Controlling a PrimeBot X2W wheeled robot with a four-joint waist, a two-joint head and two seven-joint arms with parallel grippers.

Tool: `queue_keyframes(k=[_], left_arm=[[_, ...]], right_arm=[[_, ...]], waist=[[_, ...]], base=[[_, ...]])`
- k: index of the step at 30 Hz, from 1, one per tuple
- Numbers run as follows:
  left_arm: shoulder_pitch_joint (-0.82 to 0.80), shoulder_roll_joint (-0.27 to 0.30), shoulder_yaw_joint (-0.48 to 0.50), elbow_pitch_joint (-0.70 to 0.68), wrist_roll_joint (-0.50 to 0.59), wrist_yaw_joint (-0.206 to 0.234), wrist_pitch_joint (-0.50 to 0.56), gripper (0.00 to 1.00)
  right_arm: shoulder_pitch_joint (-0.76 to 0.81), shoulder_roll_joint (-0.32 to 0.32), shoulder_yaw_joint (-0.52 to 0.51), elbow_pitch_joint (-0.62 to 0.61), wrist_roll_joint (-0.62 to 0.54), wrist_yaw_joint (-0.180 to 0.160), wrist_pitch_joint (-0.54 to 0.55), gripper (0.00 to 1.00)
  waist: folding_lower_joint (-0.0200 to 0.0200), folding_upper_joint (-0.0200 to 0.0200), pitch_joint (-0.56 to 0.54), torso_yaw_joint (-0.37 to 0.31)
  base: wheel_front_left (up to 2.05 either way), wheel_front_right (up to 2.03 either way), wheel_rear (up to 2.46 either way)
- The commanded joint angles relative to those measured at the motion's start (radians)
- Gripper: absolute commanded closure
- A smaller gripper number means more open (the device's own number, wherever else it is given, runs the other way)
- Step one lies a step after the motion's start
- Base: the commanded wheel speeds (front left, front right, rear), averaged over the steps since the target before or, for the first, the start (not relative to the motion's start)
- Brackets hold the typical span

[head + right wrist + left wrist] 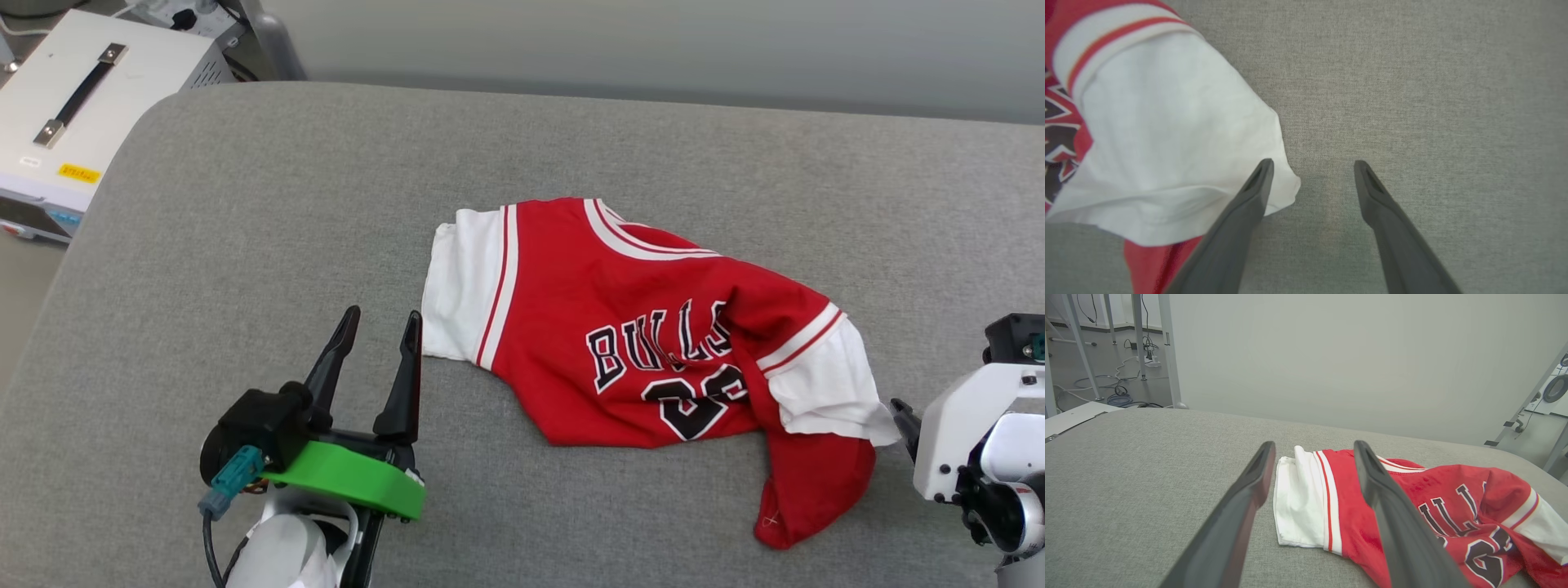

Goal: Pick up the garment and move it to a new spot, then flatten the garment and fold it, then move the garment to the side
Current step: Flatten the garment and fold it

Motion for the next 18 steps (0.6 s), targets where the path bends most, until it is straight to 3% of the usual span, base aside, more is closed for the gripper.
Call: queue_keyframes(k=[1,13,14,15,17,18], left_arm=[[-0.02,-0.008,0.003,0.004,0.012,-0.009,-0.006,0.0],[-0.038,-0.021,0.026,0.011,0.034,-0.022,-0.006,0.0],[-0.039,-0.021,0.027,0.012,0.035,-0.022,-0.006,0.0],[-0.039,-0.021,0.028,0.013,0.037,-0.022,-0.006,0.0],[-0.04,-0.022,0.03,0.014,0.039,-0.023,-0.006,0.0],[-0.039,-0.022,0.031,0.015,0.04,-0.023,-0.006,0.0]], right_arm=[[-0.012,0.008,-0.003,0.013,-0.015,-0.001,0.019,0.0],[0.044,0.015,0.085,0.1,-0.01,-0.001,0.08,0.0],[0.05,0.01,0.095,0.104,-0.01,-0.001,0.081,0.05],[0.058,0.001,0.109,0.109,-0.011,-0.001,0.081,0.43],[0.067,-0.015,0.129,0.117,-0.01,-0.001,0.071,1.0],[0.07,-0.02,0.133,0.12,-0.008,-0.001,0.065,1.0]], waist=[[-0.0001,0.0,0.035,0.031],[-0.0001,0.0,0.081,0.066],[-0.0001,0.0,0.082,0.067],[-0.0001,0.0,0.081,0.068],[-0.0001,0.0,0.078,0.068],[-0.0001,0.0,0.075,0.068]], base=[[0.0,0.0,0.0],[0.0,0.0,0.0],[0.0,0.0,0.0],[0.0,0.0,0.0],[0.0,0.0,0.0],[0.0,0.0,0.0]])
